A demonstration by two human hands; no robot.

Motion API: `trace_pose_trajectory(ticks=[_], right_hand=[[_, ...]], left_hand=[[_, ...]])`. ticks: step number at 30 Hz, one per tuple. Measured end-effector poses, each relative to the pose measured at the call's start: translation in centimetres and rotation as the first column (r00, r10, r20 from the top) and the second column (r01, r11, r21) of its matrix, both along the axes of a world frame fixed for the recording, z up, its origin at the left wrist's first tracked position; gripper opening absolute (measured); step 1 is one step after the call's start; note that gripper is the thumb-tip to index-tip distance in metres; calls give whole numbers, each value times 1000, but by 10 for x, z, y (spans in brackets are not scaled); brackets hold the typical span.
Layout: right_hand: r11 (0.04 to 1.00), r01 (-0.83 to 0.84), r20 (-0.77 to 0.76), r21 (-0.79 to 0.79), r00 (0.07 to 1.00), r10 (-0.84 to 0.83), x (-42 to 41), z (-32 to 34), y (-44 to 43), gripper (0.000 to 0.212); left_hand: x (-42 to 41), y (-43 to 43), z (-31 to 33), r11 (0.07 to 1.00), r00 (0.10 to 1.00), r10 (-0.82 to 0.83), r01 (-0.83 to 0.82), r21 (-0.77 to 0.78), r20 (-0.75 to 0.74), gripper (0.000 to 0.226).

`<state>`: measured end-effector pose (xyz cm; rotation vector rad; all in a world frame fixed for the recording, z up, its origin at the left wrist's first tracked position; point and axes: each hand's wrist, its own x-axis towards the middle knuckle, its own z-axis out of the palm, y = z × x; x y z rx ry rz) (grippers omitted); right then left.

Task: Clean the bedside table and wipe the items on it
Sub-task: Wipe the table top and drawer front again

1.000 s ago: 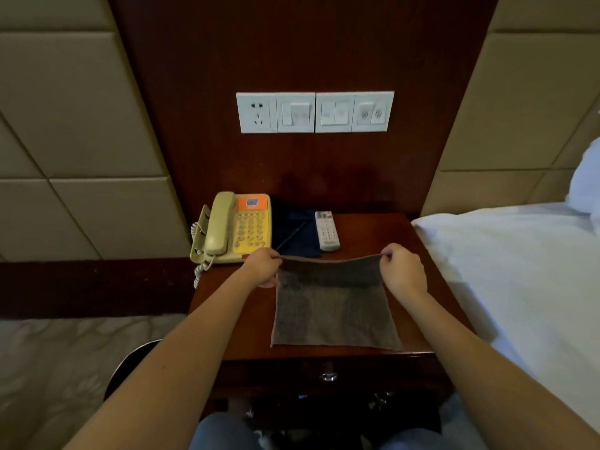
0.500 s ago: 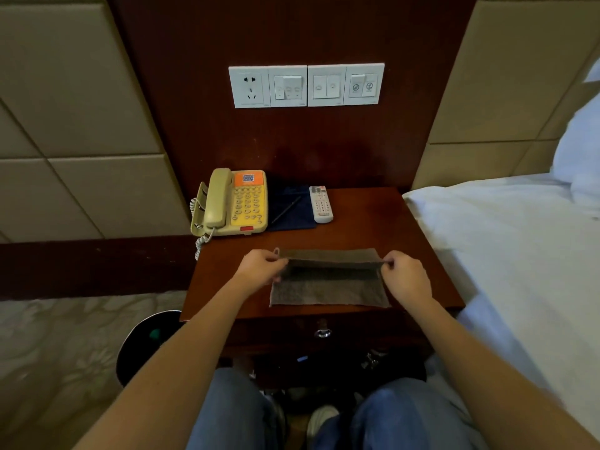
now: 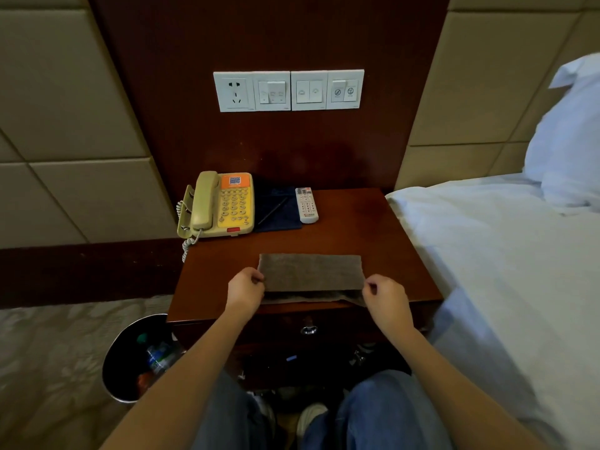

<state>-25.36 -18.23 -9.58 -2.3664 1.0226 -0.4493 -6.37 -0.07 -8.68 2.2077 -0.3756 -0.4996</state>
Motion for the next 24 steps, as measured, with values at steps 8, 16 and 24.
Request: trace_pose_trajectory(ticks=[8,16,24], right_hand=[[997,15,-152,-77,988,-27,-1,-8,-3,12],[997,65,-155,-50,985,-72,50,15,-54,27],[995,-17,-247,95,968,40,80,4,-79,6]], left_hand=[[1,1,0,905,928,-300,204,374,220,21],[47,-43,11,934,960,-174,91,345,218,32],[76,-70,9,897,964,-248,191,398,96,24]])
